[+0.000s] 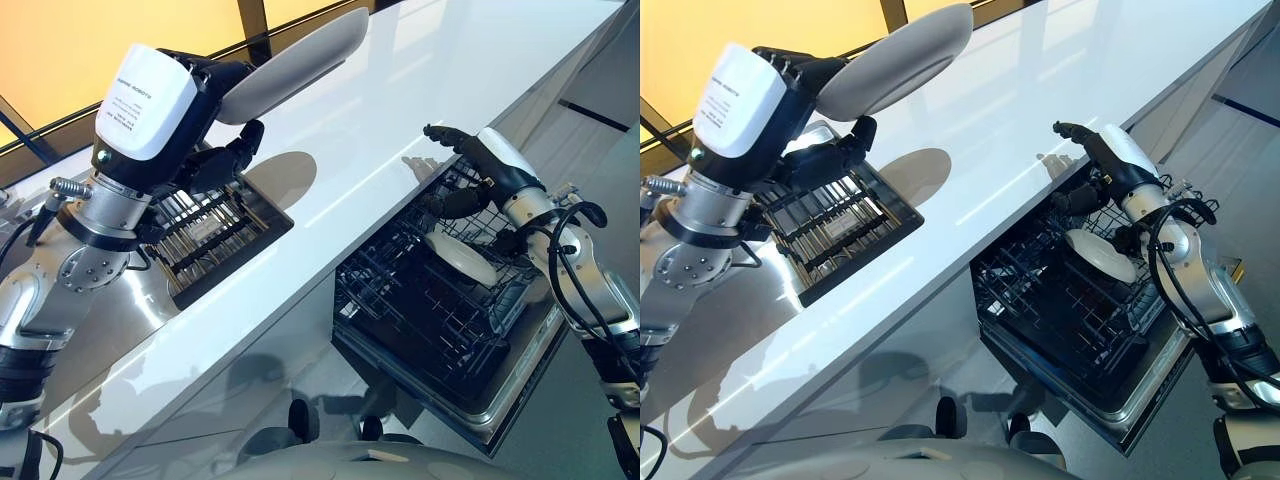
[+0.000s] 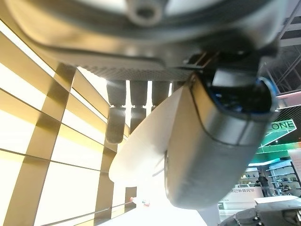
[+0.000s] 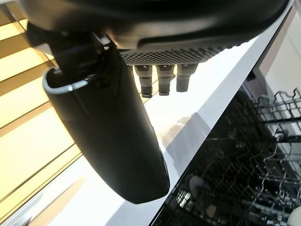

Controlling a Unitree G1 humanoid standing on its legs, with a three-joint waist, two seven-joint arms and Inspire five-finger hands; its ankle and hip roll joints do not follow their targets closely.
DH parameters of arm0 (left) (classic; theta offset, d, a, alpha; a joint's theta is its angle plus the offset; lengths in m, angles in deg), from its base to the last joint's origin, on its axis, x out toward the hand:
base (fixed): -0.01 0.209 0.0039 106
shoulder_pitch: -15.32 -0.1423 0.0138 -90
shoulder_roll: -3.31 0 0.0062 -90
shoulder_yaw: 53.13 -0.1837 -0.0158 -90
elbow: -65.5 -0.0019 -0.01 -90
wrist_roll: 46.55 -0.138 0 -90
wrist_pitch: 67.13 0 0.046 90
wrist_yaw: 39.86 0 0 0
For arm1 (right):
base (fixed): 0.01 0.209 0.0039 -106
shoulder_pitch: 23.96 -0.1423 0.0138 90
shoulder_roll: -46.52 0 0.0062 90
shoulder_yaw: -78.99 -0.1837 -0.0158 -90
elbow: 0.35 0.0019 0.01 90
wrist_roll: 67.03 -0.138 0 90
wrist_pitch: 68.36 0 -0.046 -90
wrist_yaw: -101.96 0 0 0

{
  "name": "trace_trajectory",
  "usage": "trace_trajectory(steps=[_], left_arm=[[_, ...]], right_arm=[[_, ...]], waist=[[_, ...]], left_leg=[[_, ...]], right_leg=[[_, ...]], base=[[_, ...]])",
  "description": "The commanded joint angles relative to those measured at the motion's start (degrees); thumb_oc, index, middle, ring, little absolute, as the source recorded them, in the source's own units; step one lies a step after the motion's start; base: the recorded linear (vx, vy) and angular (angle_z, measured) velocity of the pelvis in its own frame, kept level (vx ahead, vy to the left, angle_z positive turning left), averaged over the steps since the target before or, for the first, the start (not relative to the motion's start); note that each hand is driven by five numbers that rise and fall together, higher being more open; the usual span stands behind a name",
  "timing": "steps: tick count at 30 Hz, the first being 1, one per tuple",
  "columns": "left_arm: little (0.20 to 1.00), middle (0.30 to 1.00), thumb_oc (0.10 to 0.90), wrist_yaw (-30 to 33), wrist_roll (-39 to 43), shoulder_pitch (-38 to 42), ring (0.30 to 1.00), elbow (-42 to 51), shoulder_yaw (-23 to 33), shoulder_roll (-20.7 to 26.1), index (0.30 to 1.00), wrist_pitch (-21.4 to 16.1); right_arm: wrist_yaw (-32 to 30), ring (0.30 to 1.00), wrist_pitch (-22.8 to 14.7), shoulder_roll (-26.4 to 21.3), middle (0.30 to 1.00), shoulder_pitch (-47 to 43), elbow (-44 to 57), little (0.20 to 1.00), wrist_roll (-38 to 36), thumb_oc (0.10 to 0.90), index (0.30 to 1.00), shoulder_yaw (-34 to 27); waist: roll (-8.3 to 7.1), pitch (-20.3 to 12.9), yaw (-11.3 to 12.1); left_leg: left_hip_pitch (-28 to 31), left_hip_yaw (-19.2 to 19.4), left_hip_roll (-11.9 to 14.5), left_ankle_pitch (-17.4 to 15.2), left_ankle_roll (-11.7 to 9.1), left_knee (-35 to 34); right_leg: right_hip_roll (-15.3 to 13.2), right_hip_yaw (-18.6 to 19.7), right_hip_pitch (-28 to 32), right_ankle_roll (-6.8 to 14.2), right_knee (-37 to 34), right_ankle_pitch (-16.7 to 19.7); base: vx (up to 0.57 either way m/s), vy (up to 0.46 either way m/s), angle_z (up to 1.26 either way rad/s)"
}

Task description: Pick up plates and place into dishwasher.

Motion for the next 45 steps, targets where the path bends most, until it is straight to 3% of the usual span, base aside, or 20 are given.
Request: trace_trajectory(steps=[1, 10, 15, 22, 27, 35, 41, 45], left_arm=[[0.2, 0.3, 0.1, 3.7, 2.9, 5.4, 0.3, -1.6, 2.4, 3.3, 0.3, 2.0], [0.2, 0.3, 0.1, -1.4, 0.7, 7.8, 0.3, -1.9, -2.0, 0.8, 0.3, 1.4], [0.2, 0.3, 0.1, -4.0, 1.2, 7.6, 0.3, -0.9, -2.5, 0.7, 0.3, 1.5], [0.2, 0.3, 0.1, -6.7, 1.4, 8.1, 0.3, -0.4, -3.3, 0.7, 0.3, 1.1], [0.2, 0.3, 0.1, -9.0, 1.5, 9.2, 0.3, 0.4, -4.1, 1.8, 0.3, 0.9], [0.2, 0.3, 0.1, -12.1, 2.4, 11.0, 0.3, 0.6, -5.5, 2.6, 0.3, 0.9], [0.2, 0.3, 0.1, -14.8, 3.6, 12.2, 0.3, 1.2, -6.6, 2.9, 0.3, 0.7], [0.2, 0.3, 0.1, -15.6, 3.4, 13.1, 0.3, 1.5, -7.6, 3.4, 0.3, -0.1]], right_arm=[[-6.3, 0.9, -6.2, -1.7, 0.9, -6.6, 3.0, 0.9, 0.9, 0.8, 0.9, -3.9], [-18.0, 0.9, -18.4, 2.8, 0.9, -8.6, 5.9, 0.9, 0.0, 0.8, 0.9, -3.3], [-18.1, 0.9, -20.7, 3.2, 0.9, -7.8, 8.3, 0.9, -1.2, 0.8, 0.9, -4.3], [-15.7, 0.9, -22.4, 3.0, 0.9, -7.5, 10.1, 0.9, -3.2, 0.8, 0.9, -4.3], [-10.5, 0.9, -24.1, 1.4, 0.9, -8.8, 12.2, 0.9, -4.3, 0.8, 0.9, -2.9], [-8.5, 0.9, -28.6, 0.1, 0.9, -12.8, 14.3, 0.9, -3.0, 0.8, 0.9, -0.8], [-4.7, 0.9, -29.7, -1.3, 0.9, -14.9, 16.0, 0.9, -3.4, 0.8, 0.9, 0.9], [1.0, 0.9, -29.0, -2.8, 0.9, -16.8, 15.8, 0.9, -4.3, 0.8, 0.9, 2.6]], waist=[[-0.34, -5.6, 0.6], [0.24, -5.5, 1.1], [0.42, -5.7, 1.2], [0.4, -5.7, 1.1], [0.31, -6.0, 1.2], [0.13, -6.0, 1.7], [0.0, -6.3, 1.8], [-0.16, -6.3, 1.9]], left_leg=[[3.4, 1.2, -3.2, -8.9, 0.6, 0.1], [3.3, 0.6, -3.4, -9.0, 0.7, 0.1], [3.2, 0.5, -3.4, -9.0, 0.7, 0.1], [3.2, 0.5, -3.5, -9.0, 0.7, 0.1], [3.1, 0.4, -3.5, -8.8, 0.7, 0.1], [3.2, -0.3, -3.8, -8.9, 0.9, 0.2], [3.3, -0.4, -3.8, -8.8, 0.8, 0.2], [3.3, -0.5, -3.8, -8.7, 0.8, 0.2]], right_leg=[[2.9, -1.7, -1.5, 2.1, 5.4, -5.5], [2.9, -2.1, -1.4, 2.4, 5.1, -5.4], [2.9, -2.2, -1.4, 2.5, 4.9, -5.3], [2.9, -2.3, -1.4, 2.5, 5.1, -5.6], [2.9, -2.4, -1.5, 2.4, 5.3, -5.7], [3.0, -2.3, -1.6, 2.3, 5.7, -5.9], [3.0, -2.4, -1.5, 2.2, 5.8, -6.0], [3.0, -2.6, -1.5, 2.1, 6.0, -6.2]], base=[[0.0, 0.0, 0.0], [0.0, 0.0, 0.0], [0.0, 0.0, 0.0], [0.0, 0.0, 0.0], [0.0, 0.0, 0.0], [0.0, 0.0, 0.0], [0.0, 0.0, 0.0], [0.0, 0.0, 0.0]])
